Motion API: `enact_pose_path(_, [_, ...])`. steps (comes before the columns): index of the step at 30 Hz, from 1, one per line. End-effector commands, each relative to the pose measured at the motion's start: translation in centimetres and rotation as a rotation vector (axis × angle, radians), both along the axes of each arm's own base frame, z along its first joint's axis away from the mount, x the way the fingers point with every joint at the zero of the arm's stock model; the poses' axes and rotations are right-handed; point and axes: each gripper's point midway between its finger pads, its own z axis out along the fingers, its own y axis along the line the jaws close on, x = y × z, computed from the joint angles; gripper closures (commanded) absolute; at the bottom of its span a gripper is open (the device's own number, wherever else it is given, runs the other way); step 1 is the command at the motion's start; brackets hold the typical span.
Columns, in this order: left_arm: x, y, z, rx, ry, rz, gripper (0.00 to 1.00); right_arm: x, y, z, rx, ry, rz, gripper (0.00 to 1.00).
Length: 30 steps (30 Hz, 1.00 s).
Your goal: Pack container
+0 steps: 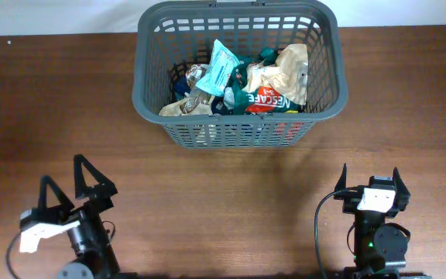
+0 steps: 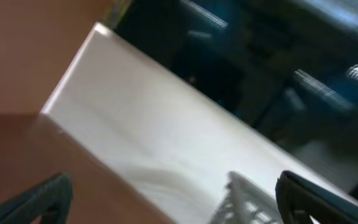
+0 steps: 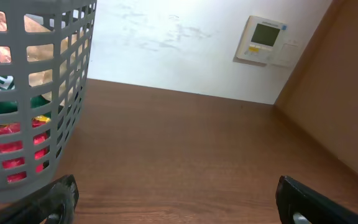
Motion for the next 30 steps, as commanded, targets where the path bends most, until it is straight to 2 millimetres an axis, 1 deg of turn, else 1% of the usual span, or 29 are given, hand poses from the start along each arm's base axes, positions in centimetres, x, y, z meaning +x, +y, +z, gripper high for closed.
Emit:
enact_pose_path(1, [0.5, -0.7, -1.7, -0.078, -0.073, -0.075, 0.01, 0.0, -0.3, -0.3, 0.003, 0.007, -0.015, 0.01])
enact_pose_path(6, [0.2, -0.7, -2.6, -0.099, -0.174, -0.087, 0.01, 0.0, -0.3, -0.3, 0.003, 0.007, -0.015, 0.01])
enact_pose_path(10, [0.3, -0.6, -2.9, -0.103, -0.164, -0.083, 0.01, 0.0, -0.3, -0.3, 0.003, 0.007, -0.015, 0.01])
enact_pose_path(12, [0.5, -0.6, -3.5, -0.105, -0.136, -0.078, 0.01, 0.0, -0.3, -0.3, 0.003, 0.007, -0.015, 0.01])
enact_pose_path(16, [1.6, -0.9, -6.1, -0.102, -0.016, -0.088, 0.01, 0.0, -0.3, -0.3, 0.003, 0.007, -0.015, 0.01])
enact_pose_path(21, [2.6, -1.3, -10.0, -0.100, 0.156, -0.101, 0.01, 0.0, -0.3, -0.3, 0.003, 0.007, -0.015, 0.01])
enact_pose_path(27, [2.8, -1.3, -12.6, -0.103, 0.265, -0.095, 0.01, 0.0, -0.3, -0.3, 0.003, 0.007, -0.015, 0.01])
enact_pose_path(30, [2.8, -1.3, -13.6, -0.104, 0.307, -0.092, 0.01, 0.0, -0.3, -0.3, 0.003, 0.007, -0.015, 0.01])
